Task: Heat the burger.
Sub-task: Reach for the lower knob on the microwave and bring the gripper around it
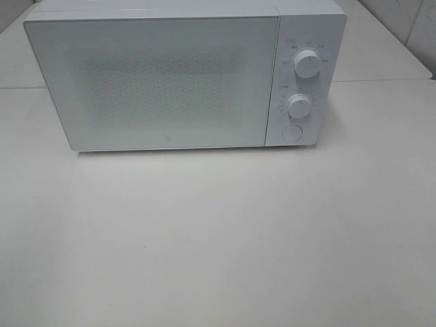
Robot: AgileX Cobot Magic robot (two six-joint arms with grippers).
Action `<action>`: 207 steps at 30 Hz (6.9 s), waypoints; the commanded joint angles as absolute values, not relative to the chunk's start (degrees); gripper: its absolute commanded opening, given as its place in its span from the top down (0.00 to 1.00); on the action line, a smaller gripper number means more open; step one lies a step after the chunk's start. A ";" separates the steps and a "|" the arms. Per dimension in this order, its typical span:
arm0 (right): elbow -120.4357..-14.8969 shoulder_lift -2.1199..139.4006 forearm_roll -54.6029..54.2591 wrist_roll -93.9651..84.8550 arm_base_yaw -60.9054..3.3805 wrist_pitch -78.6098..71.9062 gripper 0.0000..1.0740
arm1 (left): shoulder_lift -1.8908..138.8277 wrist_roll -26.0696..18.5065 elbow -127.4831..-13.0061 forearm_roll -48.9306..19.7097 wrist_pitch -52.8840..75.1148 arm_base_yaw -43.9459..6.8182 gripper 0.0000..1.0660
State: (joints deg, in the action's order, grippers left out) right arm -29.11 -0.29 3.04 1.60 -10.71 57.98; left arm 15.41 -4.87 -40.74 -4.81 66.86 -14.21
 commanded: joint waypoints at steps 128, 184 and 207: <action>-30.60 87.03 -1.60 0.97 -20.51 -40.57 0.42 | -1.49 -9.68 -28.88 -6.53 59.76 -14.04 1.00; -36.15 115.22 -18.22 -8.48 -29.97 -73.80 0.42 | -1.43 -9.68 -28.82 -6.53 59.76 -14.04 1.00; -36.21 117.06 -19.08 -9.57 -29.97 -76.89 0.42 | -1.43 -9.63 -28.82 -6.53 59.76 -14.04 1.00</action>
State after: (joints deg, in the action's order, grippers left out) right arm -35.70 117.28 -19.60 -8.42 -30.02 -69.33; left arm -0.29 -9.63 -28.93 -6.25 60.62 -14.21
